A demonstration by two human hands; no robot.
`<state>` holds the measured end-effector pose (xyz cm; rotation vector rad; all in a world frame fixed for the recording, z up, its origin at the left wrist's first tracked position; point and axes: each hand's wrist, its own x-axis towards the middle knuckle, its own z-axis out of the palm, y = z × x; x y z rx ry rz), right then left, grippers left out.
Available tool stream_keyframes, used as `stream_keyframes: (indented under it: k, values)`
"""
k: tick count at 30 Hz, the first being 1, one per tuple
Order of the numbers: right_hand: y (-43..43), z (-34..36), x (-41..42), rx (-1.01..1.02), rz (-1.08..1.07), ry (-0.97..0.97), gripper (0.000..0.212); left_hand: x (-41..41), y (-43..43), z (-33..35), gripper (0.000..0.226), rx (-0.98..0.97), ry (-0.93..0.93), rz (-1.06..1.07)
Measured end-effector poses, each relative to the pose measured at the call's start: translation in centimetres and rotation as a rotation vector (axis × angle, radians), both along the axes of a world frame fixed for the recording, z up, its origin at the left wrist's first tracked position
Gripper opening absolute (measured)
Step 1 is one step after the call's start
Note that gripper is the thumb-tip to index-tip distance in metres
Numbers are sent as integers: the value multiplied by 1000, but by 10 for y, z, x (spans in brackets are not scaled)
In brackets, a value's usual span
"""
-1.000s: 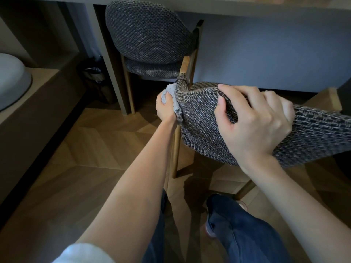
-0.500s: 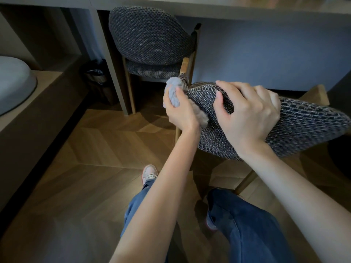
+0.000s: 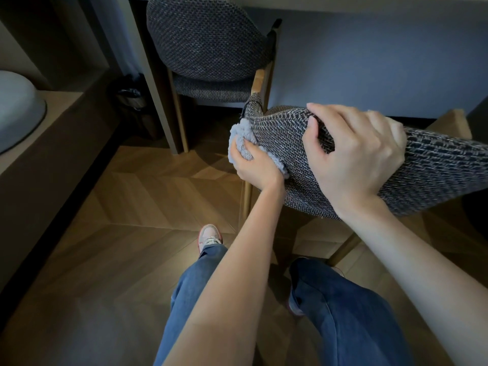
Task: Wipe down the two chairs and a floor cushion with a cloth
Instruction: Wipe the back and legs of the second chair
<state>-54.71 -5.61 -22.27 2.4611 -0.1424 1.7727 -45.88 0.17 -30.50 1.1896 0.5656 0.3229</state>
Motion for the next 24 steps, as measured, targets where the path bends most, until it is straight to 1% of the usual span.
stream_keyframes:
  k: [5, 8, 10, 14, 17, 20, 22, 24]
  values:
    - [0, -1, 1, -12, -3, 2, 20, 0, 1, -31, 34, 35, 104, -75]
    - [-1, 1, 1, -6, 1, 12, 20, -5, 4, -36, 35, -22, 187, -113]
    - [0, 2, -1, 4, 7, 23, 20, -11, 3, -26, 35, -63, 202, -86]
    - [2, 8, -6, 42, 26, 78, 21, -31, 0, 22, 33, -92, 40, -9]
    - [-5, 17, -15, 61, 95, 190, 24, -49, -5, 64, 32, -127, -85, 19]
    - [-20, 27, -28, 51, 184, 298, 26, -63, -16, 86, 28, -97, -204, 52]
    - [-29, 30, -34, 51, 168, 337, 31, -67, -24, 83, 30, -63, -217, 75]
    - [-31, 27, -37, 48, 130, 342, 34, -67, -29, 66, 33, -2, -170, 71]
